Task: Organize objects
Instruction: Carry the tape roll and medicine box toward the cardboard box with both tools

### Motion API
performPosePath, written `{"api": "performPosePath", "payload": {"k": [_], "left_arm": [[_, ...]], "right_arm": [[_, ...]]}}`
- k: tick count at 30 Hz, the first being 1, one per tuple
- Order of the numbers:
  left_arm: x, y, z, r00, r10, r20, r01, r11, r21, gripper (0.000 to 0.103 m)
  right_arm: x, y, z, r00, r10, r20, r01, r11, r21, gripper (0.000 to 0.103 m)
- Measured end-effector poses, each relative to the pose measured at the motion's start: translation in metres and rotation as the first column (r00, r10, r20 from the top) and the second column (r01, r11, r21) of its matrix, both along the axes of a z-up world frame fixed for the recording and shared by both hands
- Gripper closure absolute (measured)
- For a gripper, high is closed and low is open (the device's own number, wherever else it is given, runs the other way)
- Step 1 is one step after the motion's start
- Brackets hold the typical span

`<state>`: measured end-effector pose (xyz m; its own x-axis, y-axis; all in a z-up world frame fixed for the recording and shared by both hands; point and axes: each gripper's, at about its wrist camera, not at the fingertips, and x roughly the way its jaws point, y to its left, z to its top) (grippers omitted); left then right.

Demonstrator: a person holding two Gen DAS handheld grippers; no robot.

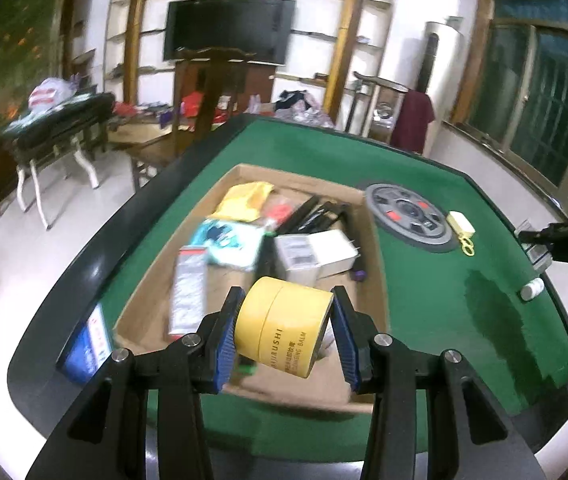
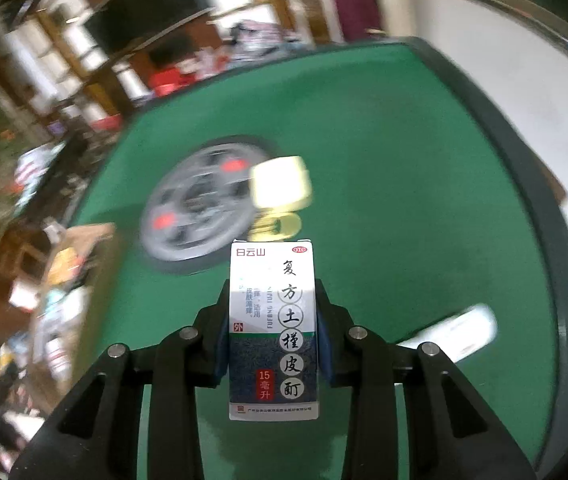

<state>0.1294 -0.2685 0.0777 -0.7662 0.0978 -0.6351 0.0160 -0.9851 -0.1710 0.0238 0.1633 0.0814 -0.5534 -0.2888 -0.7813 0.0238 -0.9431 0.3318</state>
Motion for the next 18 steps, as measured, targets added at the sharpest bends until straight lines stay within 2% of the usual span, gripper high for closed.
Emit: {"api": "performPosePath", "payload": {"k": [5,10,18], "left_arm": [[0.003,-0.006,-0.013,0.999,0.007,0.031,-0.007,1.000,-0.005,0.065],[-0.008,-0.002,-0.022,0.997,-0.013,0.080,0.015,1.000,-0.025,0.065],[-0.033,0.002,-0.044,0.986,-0.026,0.165,0.036,0.997,-0.063,0.065]], "right_arm": [[0.008,-0.079,0.015,0.983,0.184,-0.024,-0.185,0.980,-0.066,0.071],[0.017,-0.166,0.009,0.930,0.368,0.004,-0.363,0.921,-0.140,0.071],[0.021,-0.273,-0.023,0.858,0.507,0.087,-0.498,0.861,-0.107,0.071]]}}
